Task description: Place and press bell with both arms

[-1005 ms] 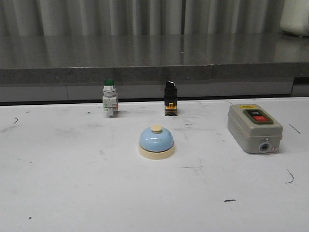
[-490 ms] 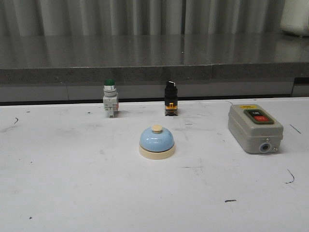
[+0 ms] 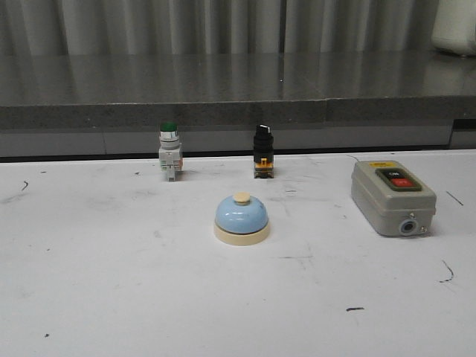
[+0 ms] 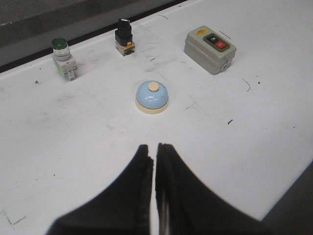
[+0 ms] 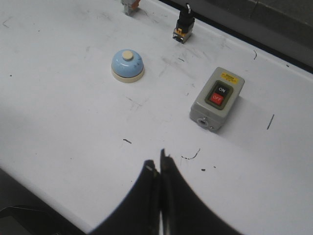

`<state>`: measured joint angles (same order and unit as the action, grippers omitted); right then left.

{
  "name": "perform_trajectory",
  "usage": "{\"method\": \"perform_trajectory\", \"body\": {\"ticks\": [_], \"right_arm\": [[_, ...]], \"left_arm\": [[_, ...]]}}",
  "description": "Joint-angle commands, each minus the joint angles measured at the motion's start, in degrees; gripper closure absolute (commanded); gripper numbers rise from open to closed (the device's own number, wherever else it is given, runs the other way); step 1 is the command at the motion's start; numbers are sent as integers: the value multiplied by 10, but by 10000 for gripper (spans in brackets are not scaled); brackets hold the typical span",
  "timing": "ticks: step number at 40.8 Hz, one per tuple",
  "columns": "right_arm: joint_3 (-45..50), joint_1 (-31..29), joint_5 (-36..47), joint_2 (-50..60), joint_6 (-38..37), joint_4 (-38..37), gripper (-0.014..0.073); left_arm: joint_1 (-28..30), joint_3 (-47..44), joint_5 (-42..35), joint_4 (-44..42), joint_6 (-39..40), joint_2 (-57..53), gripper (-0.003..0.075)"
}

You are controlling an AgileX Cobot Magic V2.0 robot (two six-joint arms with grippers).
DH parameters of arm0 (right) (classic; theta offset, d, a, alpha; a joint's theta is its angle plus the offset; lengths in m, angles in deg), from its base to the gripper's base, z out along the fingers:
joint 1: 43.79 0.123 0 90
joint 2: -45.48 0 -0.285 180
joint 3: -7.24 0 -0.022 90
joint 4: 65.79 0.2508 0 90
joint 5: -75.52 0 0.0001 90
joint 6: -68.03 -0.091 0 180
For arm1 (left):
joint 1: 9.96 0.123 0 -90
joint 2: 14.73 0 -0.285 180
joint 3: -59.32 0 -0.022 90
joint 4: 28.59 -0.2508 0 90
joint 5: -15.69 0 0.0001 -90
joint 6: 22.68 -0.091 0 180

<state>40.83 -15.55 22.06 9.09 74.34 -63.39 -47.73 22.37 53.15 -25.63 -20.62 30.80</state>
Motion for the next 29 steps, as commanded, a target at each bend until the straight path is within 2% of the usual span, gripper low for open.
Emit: {"method": "perform_trajectory", "body": {"ticks": [1,7,11,14,20,29], "right_arm": [[-14,-2,33,-2,-2,2,662],[-14,-2,32,-2,-2,2,662],[-14,-2,32,-2,-2,2,662],[-14,-2,30,-2,-2,2,662],[-14,-2,30,-2,-2,2,662],[-14,-2,30,-2,-2,2,662]], "left_arm": [[1,14,-42,4,4,2,740],[1,14,-42,4,4,2,740],[8,-4,-71,-47,1,-11,740],[41,-37,-111,-71,-4,-33,740],[132,-133,-216,-52,-4,-102,740],[244,-270,-299,-15,-4,-224,740]]}}
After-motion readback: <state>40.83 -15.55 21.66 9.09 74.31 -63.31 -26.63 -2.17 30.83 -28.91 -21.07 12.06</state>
